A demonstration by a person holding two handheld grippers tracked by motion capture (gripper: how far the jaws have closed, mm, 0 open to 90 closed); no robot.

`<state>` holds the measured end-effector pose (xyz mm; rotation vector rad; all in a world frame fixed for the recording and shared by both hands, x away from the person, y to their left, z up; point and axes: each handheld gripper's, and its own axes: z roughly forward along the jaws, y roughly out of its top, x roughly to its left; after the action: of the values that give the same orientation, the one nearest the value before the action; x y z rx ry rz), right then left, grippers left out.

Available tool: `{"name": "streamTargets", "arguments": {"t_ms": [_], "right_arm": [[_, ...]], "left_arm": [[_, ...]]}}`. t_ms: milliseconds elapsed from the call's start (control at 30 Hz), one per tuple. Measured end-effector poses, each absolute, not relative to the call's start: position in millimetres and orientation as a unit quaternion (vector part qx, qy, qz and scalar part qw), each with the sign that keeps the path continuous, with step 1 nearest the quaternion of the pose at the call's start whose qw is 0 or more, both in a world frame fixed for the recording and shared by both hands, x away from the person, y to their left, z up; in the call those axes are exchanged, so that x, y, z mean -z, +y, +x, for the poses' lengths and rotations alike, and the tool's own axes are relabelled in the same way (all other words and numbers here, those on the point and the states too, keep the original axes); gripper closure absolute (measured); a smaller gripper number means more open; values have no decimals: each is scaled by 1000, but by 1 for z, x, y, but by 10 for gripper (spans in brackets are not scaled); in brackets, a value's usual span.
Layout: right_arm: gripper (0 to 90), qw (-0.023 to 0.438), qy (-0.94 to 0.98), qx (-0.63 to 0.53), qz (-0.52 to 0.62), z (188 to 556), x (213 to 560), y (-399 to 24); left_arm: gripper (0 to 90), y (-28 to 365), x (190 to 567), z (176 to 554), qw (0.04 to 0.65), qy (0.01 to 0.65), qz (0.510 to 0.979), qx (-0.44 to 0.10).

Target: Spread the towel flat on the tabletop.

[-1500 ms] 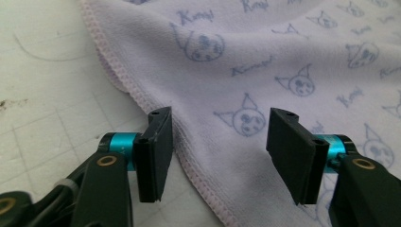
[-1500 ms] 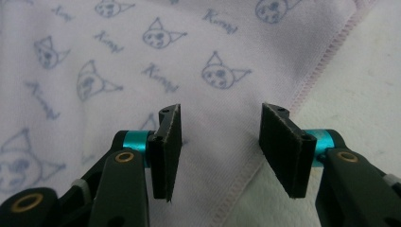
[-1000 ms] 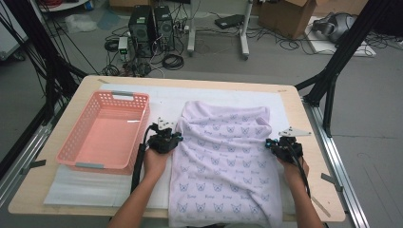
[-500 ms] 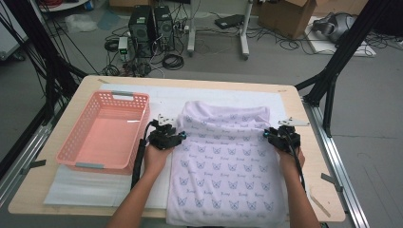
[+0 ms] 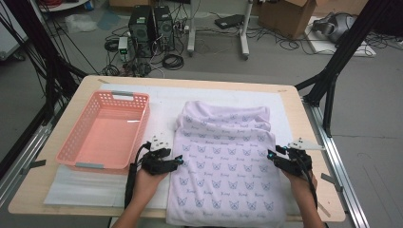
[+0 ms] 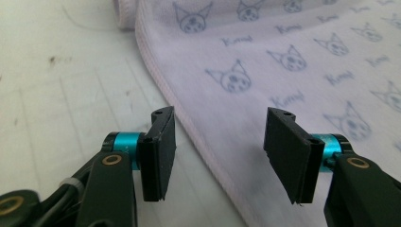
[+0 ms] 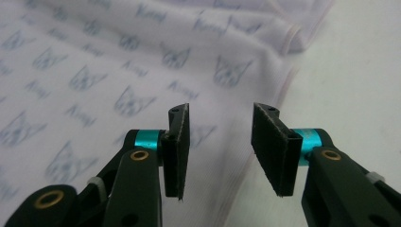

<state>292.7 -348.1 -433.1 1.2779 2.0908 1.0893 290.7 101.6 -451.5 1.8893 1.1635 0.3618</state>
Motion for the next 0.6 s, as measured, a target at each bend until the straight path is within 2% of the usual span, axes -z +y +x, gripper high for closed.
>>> {"name": "streamTargets", "arguments": {"t_ms": [200,367,500,567,600], "right_arm": [[561,208,767,-385,469,263,442,-350],[569,208,771,-375,471,240,446,-353],[597,199,774,-367,476,224,449,-354],[634,197,772,-370,477,218,449,-354],[663,195,772,-371,478,215,449,-355]], "left_arm": [[447,106,453,257,459,466,750,-99],[474,101,455,234,461,454,756,-103],[579,98,456,219,451,453,757,-134],[726,96,457,213,441,457,756,-159],[762,95,456,211,437,459,756,-164]]}}
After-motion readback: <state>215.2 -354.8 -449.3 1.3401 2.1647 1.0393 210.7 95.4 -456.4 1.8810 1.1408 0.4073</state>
